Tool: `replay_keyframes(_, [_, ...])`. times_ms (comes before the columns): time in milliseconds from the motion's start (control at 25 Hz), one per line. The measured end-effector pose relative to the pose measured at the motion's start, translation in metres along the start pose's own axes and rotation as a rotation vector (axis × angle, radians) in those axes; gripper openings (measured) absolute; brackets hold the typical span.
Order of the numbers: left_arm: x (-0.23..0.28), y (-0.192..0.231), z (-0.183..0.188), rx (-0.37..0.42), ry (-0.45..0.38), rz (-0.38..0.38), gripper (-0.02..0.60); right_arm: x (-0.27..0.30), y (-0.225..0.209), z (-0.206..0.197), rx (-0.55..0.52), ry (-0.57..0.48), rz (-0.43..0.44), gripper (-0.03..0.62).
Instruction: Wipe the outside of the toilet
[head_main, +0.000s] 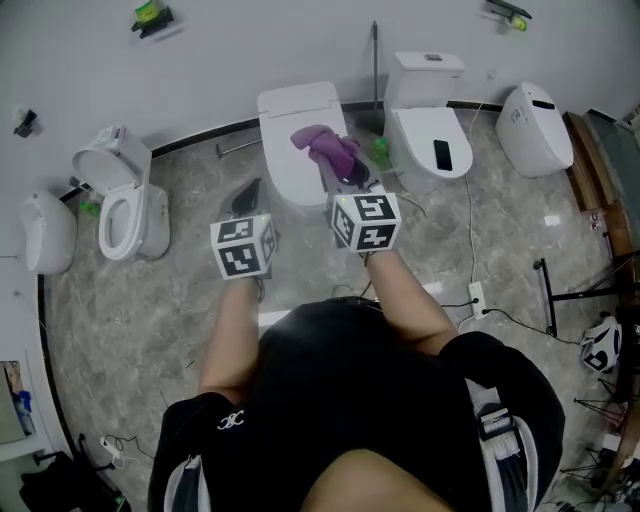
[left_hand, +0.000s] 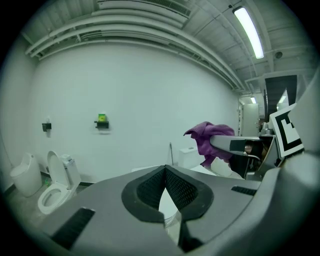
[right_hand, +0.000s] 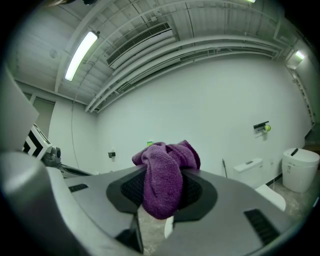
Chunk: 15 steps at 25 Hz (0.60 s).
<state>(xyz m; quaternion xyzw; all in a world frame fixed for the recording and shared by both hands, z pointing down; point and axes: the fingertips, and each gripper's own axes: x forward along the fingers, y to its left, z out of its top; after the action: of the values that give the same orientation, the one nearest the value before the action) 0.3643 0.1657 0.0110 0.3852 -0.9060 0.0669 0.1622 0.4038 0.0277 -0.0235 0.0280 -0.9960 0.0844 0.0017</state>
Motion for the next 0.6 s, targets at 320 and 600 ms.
replay_keyframes(320, [0.070,-0.014,0.011,-0.061,0.020,0.047,0.006,0.040,-0.055,-0.003,-0.027,0.034,0.062,0.129])
replay_keyframes(600, [0.103,-0.018,0.014,-0.089,0.032,0.062,0.006,0.064,-0.081,-0.011,-0.008,0.063,0.092,0.129])
